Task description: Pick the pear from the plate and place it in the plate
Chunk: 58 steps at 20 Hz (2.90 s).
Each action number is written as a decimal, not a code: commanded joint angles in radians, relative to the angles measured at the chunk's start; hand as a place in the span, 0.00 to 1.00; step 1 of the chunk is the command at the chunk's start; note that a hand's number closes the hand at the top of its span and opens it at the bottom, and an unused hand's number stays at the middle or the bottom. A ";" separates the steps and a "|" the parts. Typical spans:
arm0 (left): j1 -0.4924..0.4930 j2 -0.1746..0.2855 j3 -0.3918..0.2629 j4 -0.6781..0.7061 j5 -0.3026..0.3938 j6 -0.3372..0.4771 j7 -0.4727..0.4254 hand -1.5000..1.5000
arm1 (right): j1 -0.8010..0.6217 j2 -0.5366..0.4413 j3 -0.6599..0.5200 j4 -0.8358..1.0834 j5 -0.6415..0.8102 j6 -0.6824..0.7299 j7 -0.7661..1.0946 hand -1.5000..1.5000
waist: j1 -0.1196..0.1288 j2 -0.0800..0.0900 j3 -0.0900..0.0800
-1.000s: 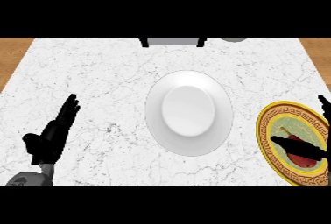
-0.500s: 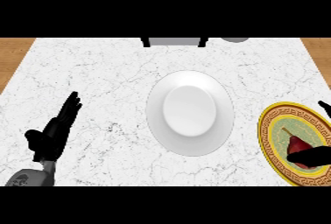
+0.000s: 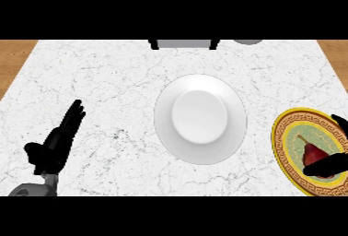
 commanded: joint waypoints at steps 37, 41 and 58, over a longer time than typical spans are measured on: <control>0.033 -0.071 0.175 0.014 -0.112 -0.100 0.031 0.50 | 0.202 0.469 0.003 0.161 0.472 -0.220 -0.091 1.00 | -0.073 -0.024 -0.003; 0.057 -0.074 0.190 0.027 -0.108 -0.090 0.021 0.50 | 0.317 0.515 0.035 0.043 0.631 -0.379 0.002 1.00 | -0.123 -0.036 -0.011; 0.063 -0.066 0.178 -0.034 -0.107 -0.107 0.036 0.50 | 0.669 0.730 0.502 -0.509 1.633 -0.506 0.237 1.00 | -0.070 -0.022 -0.009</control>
